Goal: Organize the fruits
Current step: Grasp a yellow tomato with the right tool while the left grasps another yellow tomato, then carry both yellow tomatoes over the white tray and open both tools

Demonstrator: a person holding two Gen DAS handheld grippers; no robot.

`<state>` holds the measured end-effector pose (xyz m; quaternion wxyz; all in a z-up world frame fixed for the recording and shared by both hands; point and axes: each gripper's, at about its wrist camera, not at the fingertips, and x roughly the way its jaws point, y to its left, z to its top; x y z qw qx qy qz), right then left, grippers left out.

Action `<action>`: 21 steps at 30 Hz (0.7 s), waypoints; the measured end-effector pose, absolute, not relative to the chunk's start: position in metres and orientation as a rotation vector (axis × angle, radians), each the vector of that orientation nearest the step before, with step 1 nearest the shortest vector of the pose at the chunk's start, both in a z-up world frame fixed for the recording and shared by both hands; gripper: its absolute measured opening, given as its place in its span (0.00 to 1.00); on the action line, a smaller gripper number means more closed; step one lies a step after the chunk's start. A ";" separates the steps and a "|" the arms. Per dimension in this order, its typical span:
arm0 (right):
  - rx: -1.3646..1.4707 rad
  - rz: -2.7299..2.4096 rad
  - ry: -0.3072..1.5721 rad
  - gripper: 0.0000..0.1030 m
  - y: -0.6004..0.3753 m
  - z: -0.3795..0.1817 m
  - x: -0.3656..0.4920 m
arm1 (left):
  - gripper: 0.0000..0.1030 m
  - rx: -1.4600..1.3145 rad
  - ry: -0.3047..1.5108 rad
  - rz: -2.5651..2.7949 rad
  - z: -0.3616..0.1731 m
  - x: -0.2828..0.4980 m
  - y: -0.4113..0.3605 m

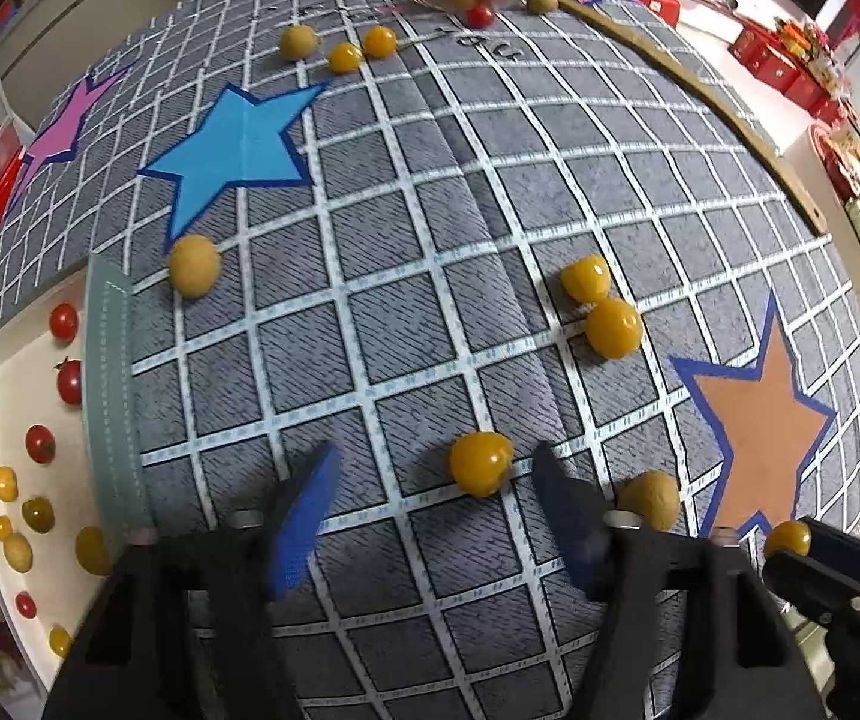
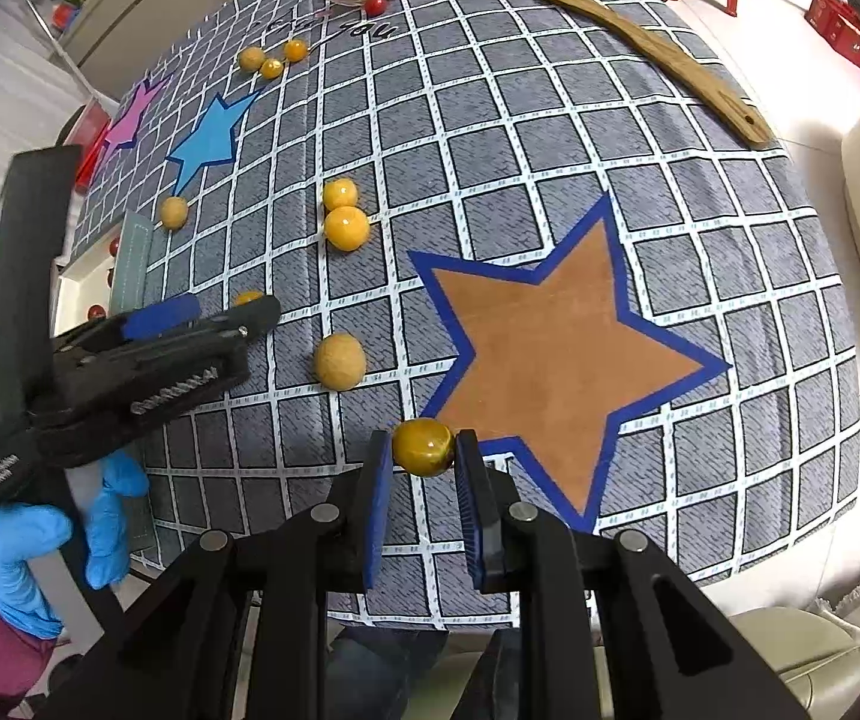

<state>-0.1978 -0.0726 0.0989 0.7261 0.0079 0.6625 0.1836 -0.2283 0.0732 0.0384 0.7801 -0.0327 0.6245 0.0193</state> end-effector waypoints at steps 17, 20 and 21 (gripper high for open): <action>0.001 0.424 1.440 0.22 -0.062 0.114 -0.193 | 0.22 -0.154 1.298 0.020 0.077 -0.255 0.098; -0.014 0.446 1.432 0.22 -0.051 0.119 -0.192 | 0.22 -0.186 1.285 0.049 0.082 -0.265 0.113; -0.021 0.458 1.429 0.22 -0.045 0.120 -0.192 | 0.22 -0.192 1.281 0.059 0.084 -0.270 0.119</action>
